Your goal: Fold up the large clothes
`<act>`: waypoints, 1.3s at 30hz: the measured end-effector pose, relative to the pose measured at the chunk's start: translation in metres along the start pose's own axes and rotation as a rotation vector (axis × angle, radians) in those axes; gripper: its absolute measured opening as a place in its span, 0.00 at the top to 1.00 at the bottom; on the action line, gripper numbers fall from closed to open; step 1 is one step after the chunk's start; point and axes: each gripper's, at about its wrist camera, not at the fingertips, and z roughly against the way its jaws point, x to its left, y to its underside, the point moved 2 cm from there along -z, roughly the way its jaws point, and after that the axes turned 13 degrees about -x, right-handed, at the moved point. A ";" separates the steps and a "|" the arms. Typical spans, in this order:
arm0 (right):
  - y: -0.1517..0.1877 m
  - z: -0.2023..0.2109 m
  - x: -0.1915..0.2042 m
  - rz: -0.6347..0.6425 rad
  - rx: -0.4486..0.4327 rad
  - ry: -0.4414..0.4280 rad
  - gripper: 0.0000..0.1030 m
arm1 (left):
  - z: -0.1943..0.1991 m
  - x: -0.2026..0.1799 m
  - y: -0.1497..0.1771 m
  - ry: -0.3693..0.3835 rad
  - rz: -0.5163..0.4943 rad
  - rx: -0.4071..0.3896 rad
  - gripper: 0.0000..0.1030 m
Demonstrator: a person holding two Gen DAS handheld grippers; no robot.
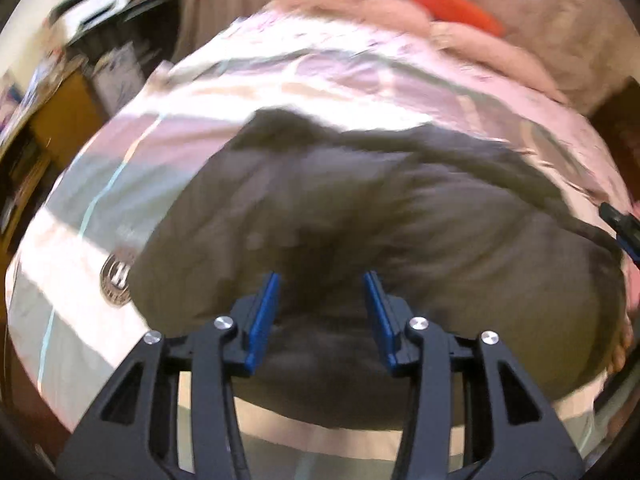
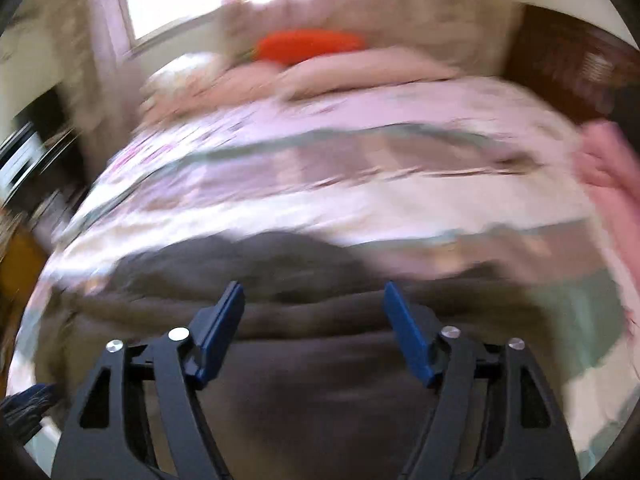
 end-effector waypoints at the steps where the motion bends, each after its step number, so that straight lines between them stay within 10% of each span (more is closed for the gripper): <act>1: -0.006 -0.004 -0.030 -0.092 0.046 0.020 0.26 | 0.004 -0.013 0.000 0.035 -0.020 0.000 0.55; 8: 0.000 -0.028 -0.104 -0.173 0.296 0.041 0.26 | 0.007 -0.094 0.027 0.154 -0.160 0.063 0.52; 15: 0.004 -0.042 -0.132 -0.266 0.088 0.182 0.76 | -0.007 -0.106 0.039 0.103 -0.200 0.074 0.47; 20: -0.014 -0.023 -0.142 -0.403 0.098 -0.009 0.74 | -0.016 -0.107 0.040 0.082 -0.230 0.061 0.39; 23: -0.030 -0.001 -0.110 -0.242 0.182 -0.126 0.69 | -0.022 -0.106 0.036 0.083 -0.201 0.069 0.39; 26: -0.009 -0.002 -0.068 -0.069 0.354 -0.256 0.39 | -0.026 -0.105 0.033 0.078 -0.167 0.078 0.38; 34: 0.032 -0.024 -0.149 -0.166 0.220 0.231 0.40 | -0.030 -0.098 0.029 0.077 -0.127 0.071 0.33; 39: 0.006 0.018 -0.100 -0.034 0.079 0.146 0.40 | -0.031 -0.097 0.028 0.079 -0.132 0.073 0.33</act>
